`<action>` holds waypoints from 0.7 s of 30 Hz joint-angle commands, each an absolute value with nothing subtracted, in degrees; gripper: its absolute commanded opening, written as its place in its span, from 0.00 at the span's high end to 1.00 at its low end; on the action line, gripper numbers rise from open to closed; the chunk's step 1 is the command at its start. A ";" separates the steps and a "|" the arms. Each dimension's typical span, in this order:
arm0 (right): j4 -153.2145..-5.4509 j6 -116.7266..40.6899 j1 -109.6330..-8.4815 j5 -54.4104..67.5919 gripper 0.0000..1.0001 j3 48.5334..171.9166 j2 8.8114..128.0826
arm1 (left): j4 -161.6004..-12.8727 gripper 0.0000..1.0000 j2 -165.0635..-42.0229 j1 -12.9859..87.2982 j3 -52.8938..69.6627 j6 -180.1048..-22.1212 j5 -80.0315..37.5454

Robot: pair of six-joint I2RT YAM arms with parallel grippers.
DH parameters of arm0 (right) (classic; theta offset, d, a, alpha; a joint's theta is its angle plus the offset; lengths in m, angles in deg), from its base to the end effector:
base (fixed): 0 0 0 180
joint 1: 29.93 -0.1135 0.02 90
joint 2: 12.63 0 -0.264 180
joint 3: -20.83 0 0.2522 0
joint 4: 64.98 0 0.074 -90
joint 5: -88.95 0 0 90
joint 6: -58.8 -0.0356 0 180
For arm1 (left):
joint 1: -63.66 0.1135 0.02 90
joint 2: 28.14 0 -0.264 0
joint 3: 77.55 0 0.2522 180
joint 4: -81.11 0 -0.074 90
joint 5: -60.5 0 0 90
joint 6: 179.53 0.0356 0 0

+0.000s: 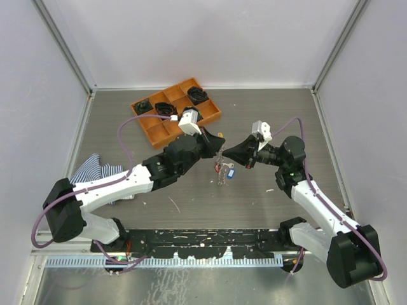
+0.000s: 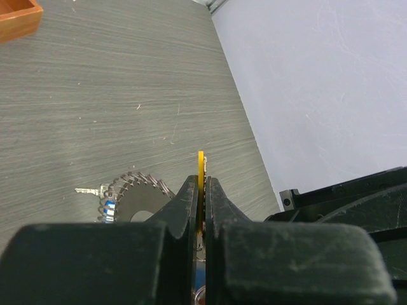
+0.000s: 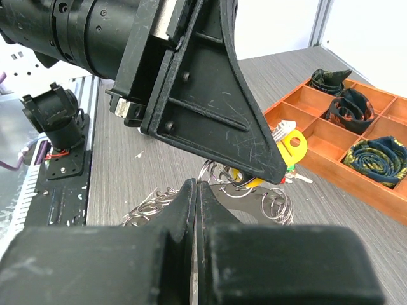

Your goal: Remove the keys from the keyring

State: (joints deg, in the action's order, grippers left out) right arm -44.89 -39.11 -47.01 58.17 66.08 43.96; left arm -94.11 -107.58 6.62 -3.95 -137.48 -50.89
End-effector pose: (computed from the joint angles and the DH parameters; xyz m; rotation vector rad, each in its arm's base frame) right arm 0.1947 0.0918 0.2983 -0.9817 1.2517 1.0703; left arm 0.1892 -0.2680 0.3276 -0.1411 1.8494 -0.9957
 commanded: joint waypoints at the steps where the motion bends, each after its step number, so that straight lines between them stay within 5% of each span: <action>1: -41.58 -37.89 -47.83 62.20 0.99 67.34 43.59 | -104.38 1.00 -104.60 7.12 -5.67 -132.40 -50.37; 21: -52.16 -27.89 -49.09 62.58 0.99 69.69 44.21 | -118.09 1.00 -102.29 7.25 -11.78 -122.36 -41.46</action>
